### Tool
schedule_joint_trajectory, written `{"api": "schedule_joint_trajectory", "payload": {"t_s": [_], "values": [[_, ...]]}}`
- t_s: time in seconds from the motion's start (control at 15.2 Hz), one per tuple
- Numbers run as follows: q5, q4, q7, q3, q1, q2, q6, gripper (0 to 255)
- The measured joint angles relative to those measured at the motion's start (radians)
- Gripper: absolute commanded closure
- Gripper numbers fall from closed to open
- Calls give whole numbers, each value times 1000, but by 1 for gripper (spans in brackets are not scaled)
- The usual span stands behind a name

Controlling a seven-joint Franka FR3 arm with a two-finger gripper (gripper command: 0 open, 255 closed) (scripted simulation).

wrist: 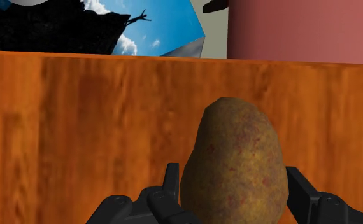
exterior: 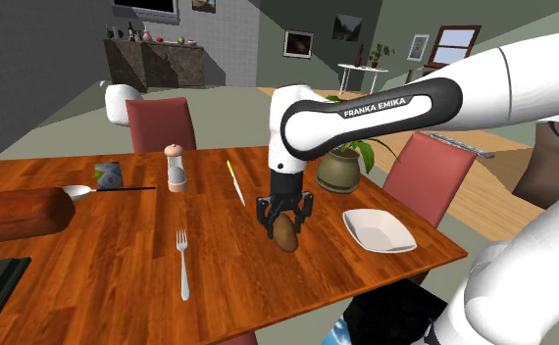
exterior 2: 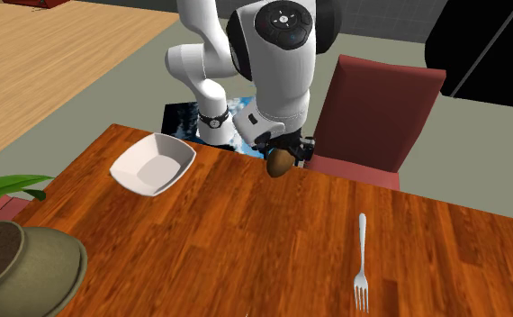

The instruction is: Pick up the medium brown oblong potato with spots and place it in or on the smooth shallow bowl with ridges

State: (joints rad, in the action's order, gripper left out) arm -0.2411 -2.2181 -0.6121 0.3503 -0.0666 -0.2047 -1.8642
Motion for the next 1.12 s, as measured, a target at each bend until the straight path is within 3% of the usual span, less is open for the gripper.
{"api": "schedule_joint_trajectory", "payload": {"t_s": [0.46, 1.12], "values": [[15, -115, 141, -95, -50, -135, 43, 255], [119, -246, 377, -273, -156, -284, 94, 255]]}}
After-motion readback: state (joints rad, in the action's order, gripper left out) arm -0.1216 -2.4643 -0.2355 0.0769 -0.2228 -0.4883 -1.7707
